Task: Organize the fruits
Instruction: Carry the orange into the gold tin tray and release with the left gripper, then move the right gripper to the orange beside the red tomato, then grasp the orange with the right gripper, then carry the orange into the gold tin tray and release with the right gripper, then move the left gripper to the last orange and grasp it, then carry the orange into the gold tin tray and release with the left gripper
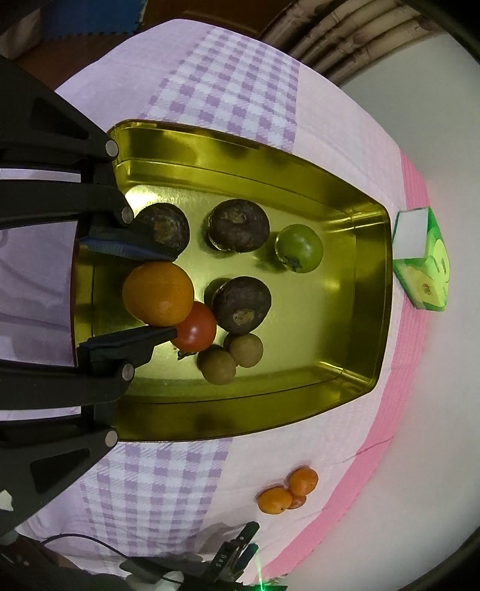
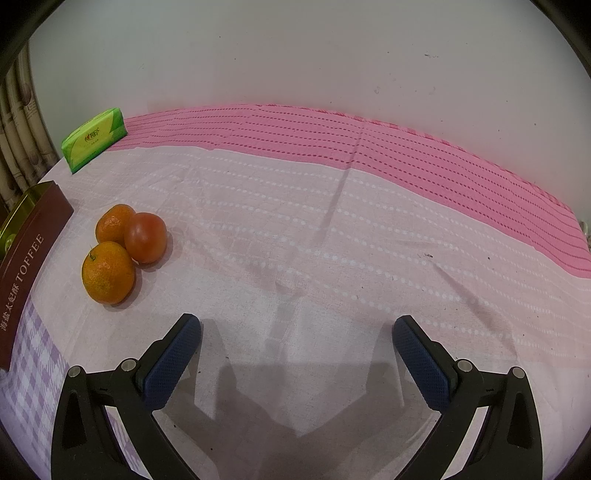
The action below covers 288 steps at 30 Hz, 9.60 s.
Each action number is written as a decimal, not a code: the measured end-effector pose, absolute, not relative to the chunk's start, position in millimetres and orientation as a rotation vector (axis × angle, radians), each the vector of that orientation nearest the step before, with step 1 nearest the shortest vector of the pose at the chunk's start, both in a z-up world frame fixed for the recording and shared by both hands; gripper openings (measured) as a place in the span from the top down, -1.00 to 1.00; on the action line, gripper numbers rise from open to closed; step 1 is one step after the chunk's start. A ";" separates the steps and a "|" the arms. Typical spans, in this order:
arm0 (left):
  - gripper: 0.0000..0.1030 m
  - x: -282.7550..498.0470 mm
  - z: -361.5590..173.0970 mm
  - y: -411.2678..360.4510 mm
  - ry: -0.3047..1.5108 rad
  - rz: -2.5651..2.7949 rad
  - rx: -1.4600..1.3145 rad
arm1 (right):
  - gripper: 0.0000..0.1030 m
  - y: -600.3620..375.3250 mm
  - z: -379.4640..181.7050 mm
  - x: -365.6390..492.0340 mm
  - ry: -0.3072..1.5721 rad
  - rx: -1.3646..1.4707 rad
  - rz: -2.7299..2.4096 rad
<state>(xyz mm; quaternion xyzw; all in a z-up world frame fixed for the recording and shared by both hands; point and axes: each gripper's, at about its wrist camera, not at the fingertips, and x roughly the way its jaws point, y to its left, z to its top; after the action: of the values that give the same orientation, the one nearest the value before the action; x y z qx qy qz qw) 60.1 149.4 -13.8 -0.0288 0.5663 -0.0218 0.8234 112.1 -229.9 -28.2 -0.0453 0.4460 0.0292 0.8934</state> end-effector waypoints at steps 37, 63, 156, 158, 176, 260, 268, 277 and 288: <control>-0.12 52.3 8.3 161.5 1.089 -0.039 -0.096 | -1.00 -223.9 -29.6 100.8 0.961 -0.041 -0.038; -0.46 45.2 20.1 210.3 1.047 0.101 -0.172 | -0.56 -122.9 -27.3 104.3 0.971 -0.120 0.141; -0.78 39.9 17.4 281.3 1.034 0.289 -0.295 | 0.17 88.7 0.3 62.7 0.964 -0.243 0.566; -0.78 40.0 17.3 281.3 1.034 0.288 -0.294 | 0.17 88.6 1.0 62.8 0.966 -0.235 0.567; -0.78 40.0 15.6 282.1 1.028 0.298 -0.286 | -0.04 57.5 37.6 64.8 0.844 -0.157 0.511; -0.19 195.7 -16.7 -50.5 1.149 -0.533 0.181 | -1.00 -194.1 -31.3 127.9 0.926 -0.087 0.048; 0.00 202.3 -22.0 -56.9 1.158 -0.550 0.166 | -1.00 -194.1 -31.0 128.3 0.927 -0.087 0.048; 0.34 197.8 -23.8 -58.4 1.163 -0.545 0.174 | -1.00 -194.0 -31.0 128.7 0.926 -0.087 0.047; 0.35 175.9 -6.9 -45.0 1.154 -0.499 0.166 | -1.00 -193.8 -30.9 128.6 0.926 -0.087 0.047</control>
<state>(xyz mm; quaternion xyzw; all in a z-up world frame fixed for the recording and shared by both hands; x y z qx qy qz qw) 175.9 -45.0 -6.9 0.0777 0.5392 -0.2329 0.8056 128.6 -193.8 -30.9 -0.0419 0.4467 0.0226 0.8934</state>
